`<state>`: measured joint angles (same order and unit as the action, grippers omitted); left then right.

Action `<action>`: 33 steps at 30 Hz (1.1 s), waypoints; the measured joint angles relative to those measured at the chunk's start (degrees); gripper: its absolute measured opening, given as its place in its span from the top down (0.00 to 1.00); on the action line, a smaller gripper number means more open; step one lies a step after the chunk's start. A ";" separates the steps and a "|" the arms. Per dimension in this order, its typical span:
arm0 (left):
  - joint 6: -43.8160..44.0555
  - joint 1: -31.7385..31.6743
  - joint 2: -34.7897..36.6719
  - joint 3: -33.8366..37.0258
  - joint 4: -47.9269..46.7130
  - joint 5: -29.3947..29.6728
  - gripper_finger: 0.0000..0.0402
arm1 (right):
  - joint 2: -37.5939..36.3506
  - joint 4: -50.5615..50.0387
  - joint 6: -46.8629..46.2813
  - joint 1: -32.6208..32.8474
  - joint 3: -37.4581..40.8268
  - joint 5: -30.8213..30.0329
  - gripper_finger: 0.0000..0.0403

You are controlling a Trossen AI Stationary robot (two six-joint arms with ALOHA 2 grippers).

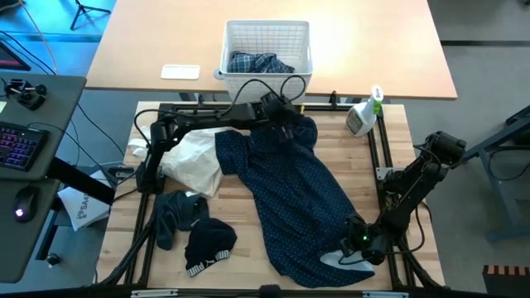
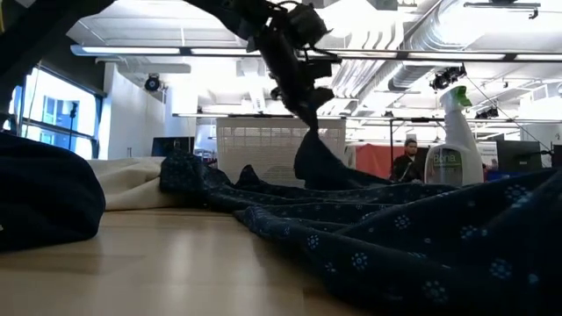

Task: Fold laundry
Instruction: Fold the navy blue polo shirt

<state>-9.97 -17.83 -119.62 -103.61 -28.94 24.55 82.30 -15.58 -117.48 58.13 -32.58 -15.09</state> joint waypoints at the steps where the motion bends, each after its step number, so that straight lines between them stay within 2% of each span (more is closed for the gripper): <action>1: -0.52 0.03 0.50 0.00 0.78 -0.03 1.00 | -0.27 -0.01 -0.06 0.03 0.00 0.30 1.00; 5: -2.56 0.05 3.11 -0.16 4.06 0.08 1.00 | -2.44 -2.60 -0.71 0.44 -1.82 2.01 1.00; 9: -2.55 -0.26 3.63 -0.13 3.85 -0.18 1.00 | -4.81 -10.43 -0.56 0.42 -6.13 4.35 1.00; 13: -2.59 -0.28 3.55 -0.04 2.66 -1.44 1.00 | -5.92 -15.96 0.00 0.18 -10.24 2.44 1.00; 17: -2.60 0.13 3.55 -0.04 2.08 -2.09 1.00 | -5.38 -13.47 4.01 -2.32 -11.19 -1.89 0.95; 25: -2.67 0.23 3.55 -0.04 2.14 -4.31 1.00 | 0.93 -10.31 8.30 -10.32 -11.19 7.02 0.66; 29: -2.68 0.23 3.55 -0.04 2.09 -4.68 1.00 | 5.31 -6.60 7.95 -12.37 -11.19 9.84 0.63; 33: -2.70 0.23 3.55 -0.04 2.13 -5.68 1.00 | 9.19 -4.55 6.50 -12.76 -11.22 10.92 0.68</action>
<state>-12.67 -17.61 -116.07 -103.66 -26.81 18.87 91.50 -20.13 -110.98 45.36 -43.79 -4.17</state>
